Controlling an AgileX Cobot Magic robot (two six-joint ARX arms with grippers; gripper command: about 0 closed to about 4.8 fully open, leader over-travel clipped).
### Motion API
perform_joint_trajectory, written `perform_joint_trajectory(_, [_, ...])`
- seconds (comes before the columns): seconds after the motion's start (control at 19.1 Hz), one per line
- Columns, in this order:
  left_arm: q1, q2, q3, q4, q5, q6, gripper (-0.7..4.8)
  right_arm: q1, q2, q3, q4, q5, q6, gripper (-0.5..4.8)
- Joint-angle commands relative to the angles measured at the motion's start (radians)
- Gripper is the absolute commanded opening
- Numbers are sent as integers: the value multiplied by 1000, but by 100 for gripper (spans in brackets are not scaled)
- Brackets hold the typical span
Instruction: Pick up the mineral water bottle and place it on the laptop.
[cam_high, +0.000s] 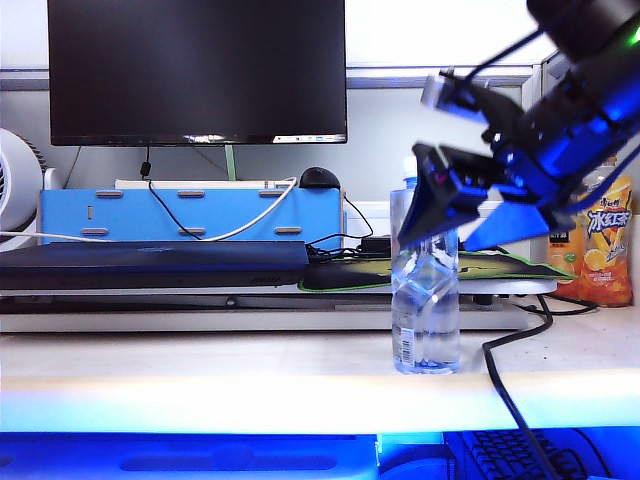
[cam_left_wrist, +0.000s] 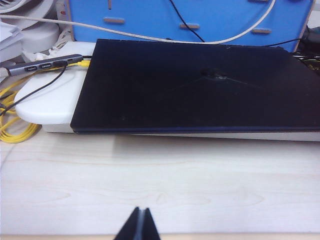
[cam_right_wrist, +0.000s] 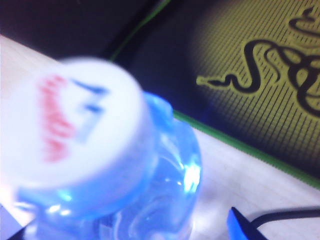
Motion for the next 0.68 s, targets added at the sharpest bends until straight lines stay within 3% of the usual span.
perform_joint_trajectory(0.05, [0,-2,2,8,3,1,-2,2,57,7,54,-21,-4,479])
perform_joint_trajectory(0.63, [0,-2,2,8,3,1,-2,4,179,103,58,-22,-3,479])
perform_joint_trajectory(0.68, [0,-2,2,8,3,1,-2,4,179,103,57,-23,-3,398])
